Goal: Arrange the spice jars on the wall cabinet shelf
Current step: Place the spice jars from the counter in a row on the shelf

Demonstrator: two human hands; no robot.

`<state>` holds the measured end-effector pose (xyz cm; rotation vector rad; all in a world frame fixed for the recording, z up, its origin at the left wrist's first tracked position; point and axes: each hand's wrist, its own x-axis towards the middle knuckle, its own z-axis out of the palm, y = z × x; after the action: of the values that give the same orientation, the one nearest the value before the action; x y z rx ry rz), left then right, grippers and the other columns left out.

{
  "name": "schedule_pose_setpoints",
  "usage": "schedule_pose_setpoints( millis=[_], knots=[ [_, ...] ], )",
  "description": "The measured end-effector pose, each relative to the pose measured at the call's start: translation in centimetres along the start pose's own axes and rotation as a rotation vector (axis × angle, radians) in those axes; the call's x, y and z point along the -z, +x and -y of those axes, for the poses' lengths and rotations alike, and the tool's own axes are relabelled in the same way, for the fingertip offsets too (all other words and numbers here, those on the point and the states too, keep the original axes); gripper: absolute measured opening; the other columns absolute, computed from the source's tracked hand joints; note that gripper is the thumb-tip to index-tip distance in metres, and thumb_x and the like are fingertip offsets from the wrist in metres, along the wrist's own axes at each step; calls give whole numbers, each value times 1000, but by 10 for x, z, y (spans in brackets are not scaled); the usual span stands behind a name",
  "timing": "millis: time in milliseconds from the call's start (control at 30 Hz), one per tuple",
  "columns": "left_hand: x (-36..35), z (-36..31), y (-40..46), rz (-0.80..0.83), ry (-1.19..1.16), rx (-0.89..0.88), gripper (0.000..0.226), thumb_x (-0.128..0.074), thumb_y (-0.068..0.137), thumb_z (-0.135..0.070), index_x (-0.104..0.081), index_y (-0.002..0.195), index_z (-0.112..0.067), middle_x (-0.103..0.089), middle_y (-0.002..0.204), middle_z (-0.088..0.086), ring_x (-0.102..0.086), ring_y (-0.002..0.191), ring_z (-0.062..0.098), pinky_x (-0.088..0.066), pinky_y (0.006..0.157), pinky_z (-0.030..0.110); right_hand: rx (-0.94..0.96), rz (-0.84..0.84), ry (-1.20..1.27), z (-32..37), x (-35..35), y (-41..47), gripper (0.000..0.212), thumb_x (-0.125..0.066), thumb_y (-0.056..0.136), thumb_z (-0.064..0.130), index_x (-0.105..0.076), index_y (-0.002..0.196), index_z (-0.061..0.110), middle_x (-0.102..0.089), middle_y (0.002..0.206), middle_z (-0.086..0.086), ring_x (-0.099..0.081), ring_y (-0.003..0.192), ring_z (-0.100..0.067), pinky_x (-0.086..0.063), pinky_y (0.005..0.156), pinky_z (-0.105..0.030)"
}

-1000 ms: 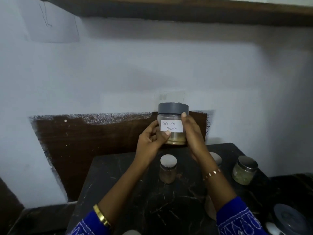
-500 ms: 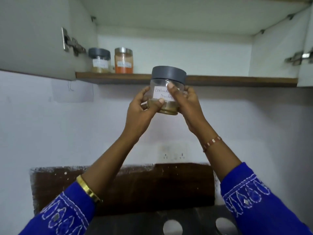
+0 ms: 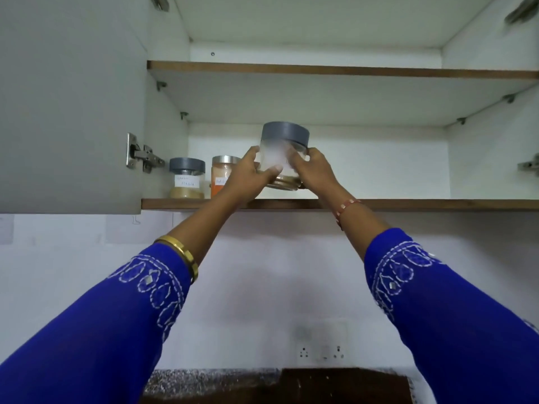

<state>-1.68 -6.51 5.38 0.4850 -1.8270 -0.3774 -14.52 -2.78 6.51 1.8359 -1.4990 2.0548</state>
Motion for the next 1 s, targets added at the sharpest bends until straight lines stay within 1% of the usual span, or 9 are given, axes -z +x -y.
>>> schedule_pose_setpoints(
  millis=[167, 267, 400, 500, 567, 700, 767, 900, 1000],
  knots=[
    [0, 28, 19, 112, 142, 119, 51, -60, 87, -22, -40, 132, -6, -59, 123, 15, -58, 109, 26, -49, 89, 34, -3, 123, -147, -23, -15, 21, 50, -57, 88, 44, -58, 119, 4, -65, 113, -11, -61, 103, -25, -44, 80, -29],
    [-2, 43, 28, 131, 163, 141, 51, -62, 86, -23, -44, 130, -6, -62, 121, 17, -59, 109, 29, -47, 97, 40, -6, 161, -193, -34, -21, 35, 47, -59, 88, 40, -59, 119, 5, -63, 100, -7, -56, 90, -21, -42, 75, -28],
    [-8, 56, 43, 110, 373, 148, 43, -64, 84, -18, -51, 121, -2, -61, 118, 18, -58, 106, 31, -46, 77, 27, -24, 209, -370, -46, -34, 53, 47, -59, 90, 35, -55, 120, 0, -59, 101, -13, -51, 88, -23, -37, 58, -21],
    [-13, 60, 55, 245, 566, 152, 23, -55, 87, -10, -51, 110, -7, -57, 120, 19, -50, 91, 26, -34, 57, 19, -26, 235, -584, -53, -48, 66, 49, -59, 91, 30, -48, 127, -1, -57, 127, -17, -54, 113, -30, -42, 82, -28],
    [-13, 66, 65, 300, 631, 210, 27, -51, 89, -12, -48, 116, -4, -55, 122, 17, -45, 89, 20, -37, 67, 23, -38, 246, -663, -57, -55, 74, 48, -60, 90, 26, -48, 129, 0, -56, 130, -17, -53, 119, -30, -41, 90, -30],
    [-14, 79, 82, 343, 669, 281, 30, -43, 90, -10, -46, 120, -4, -54, 122, 15, -49, 96, 23, -39, 82, 32, -92, 278, -798, -65, -61, 90, 39, -59, 89, 8, -50, 125, 0, -57, 128, -16, -56, 116, -28, -38, 76, -25],
    [-11, 83, 88, 366, 688, 287, 27, -42, 90, -9, -48, 116, -4, -54, 119, 15, -49, 96, 22, -40, 85, 32, -119, 335, -844, -66, -62, 94, 39, -56, 90, 6, -49, 127, -1, -56, 129, -17, -55, 116, -29, -39, 78, -26],
    [-5, 92, 101, 391, 738, 297, 10, -46, 90, -10, -51, 100, -12, -48, 105, 8, -46, 79, 13, -36, 68, 22, -89, 457, -917, -62, -58, 96, 30, -50, 92, 9, -53, 122, 2, -57, 121, -18, -49, 92, -25, -39, 73, -27],
    [-5, 96, 103, 388, 732, 300, 14, -45, 90, -8, -50, 77, -12, -50, 89, 5, -43, 70, 13, -32, 59, 22, -73, 513, -920, -64, -55, 95, 9, -43, 92, 4, -49, 97, 9, -51, 97, -11, -46, 87, -22, -33, 52, -23]
  ],
)
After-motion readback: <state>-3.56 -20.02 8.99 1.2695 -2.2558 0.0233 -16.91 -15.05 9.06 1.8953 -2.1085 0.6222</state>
